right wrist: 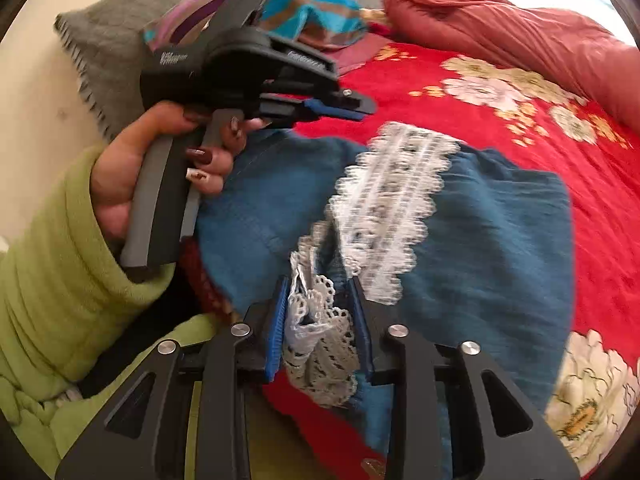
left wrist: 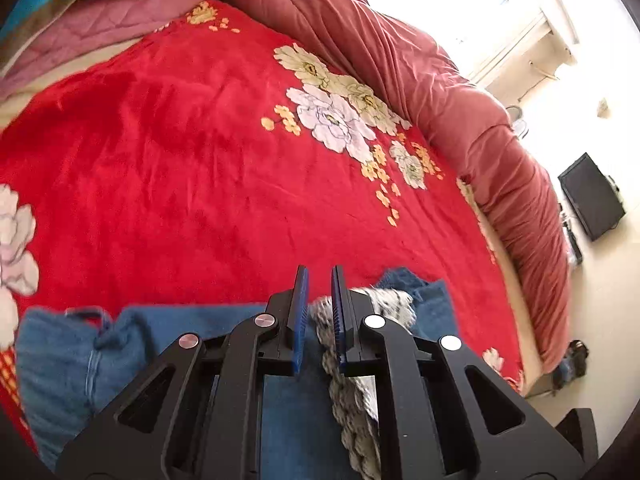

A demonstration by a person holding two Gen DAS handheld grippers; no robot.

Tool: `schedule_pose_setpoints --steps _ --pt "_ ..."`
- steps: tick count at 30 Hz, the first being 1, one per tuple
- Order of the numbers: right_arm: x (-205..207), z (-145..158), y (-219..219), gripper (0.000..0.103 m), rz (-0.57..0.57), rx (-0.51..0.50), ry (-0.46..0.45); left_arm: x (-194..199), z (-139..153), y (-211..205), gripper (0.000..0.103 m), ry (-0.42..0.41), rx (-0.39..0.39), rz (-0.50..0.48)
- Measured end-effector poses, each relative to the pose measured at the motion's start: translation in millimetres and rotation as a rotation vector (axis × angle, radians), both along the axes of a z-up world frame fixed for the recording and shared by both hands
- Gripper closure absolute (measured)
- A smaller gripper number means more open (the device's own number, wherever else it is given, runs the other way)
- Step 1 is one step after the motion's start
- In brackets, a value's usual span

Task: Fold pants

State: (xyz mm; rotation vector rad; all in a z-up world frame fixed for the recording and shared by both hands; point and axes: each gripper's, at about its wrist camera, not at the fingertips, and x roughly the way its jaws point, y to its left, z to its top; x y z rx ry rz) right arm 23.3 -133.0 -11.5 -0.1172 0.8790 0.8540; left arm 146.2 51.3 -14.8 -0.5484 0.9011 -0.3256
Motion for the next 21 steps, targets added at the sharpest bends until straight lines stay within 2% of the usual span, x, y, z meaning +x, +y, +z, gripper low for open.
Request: schedule_pose_setpoints --steps 2,3,4,5,7,9,10,12,13,14,15,18,21 --pt "-5 8 0 0.073 0.024 0.032 -0.013 -5 -3 -1 0.097 0.009 -0.022 -0.016" --pt "-9 16 -4 0.069 0.032 0.061 -0.026 -6 -4 -4 0.090 0.015 -0.034 -0.026" --pt "-11 22 -7 0.060 0.037 0.084 -0.036 -7 -6 -7 0.080 0.022 -0.045 -0.036" --pt "-14 29 -12 0.056 0.036 0.101 -0.052 -8 -8 -10 0.077 0.033 -0.059 -0.049" --pt "-17 40 -27 0.052 0.011 0.115 -0.089 -10 -11 -17 0.071 0.051 -0.072 -0.069" --pt "-15 45 -44 0.049 -0.047 0.101 -0.120 -8 -17 -24 0.051 0.087 -0.074 -0.082" --pt "-12 45 -53 0.048 -0.081 0.092 -0.128 -6 -22 -27 0.050 0.107 -0.062 -0.076" --pt "-1 37 -70 0.048 -0.166 0.066 -0.112 -3 -27 -35 0.051 0.122 -0.028 -0.075" --pt "6 32 -77 0.047 -0.207 0.048 -0.096 -1 -28 -39 0.056 0.124 -0.015 -0.074" --pt "10 26 -84 0.047 -0.245 0.030 -0.077 0 -29 -44 0.069 0.129 0.004 -0.072" --pt "17 19 -90 0.047 -0.282 0.011 -0.051 2 -29 -48 0.093 0.136 0.014 -0.073" --pt "27 2 -93 0.047 -0.319 -0.021 0.006 4 -16 -59 0.094 0.097 0.052 -0.083" --pt "27 -11 -87 0.047 -0.310 -0.077 0.019 6 -2 -66 0.094 0.034 0.109 -0.114"
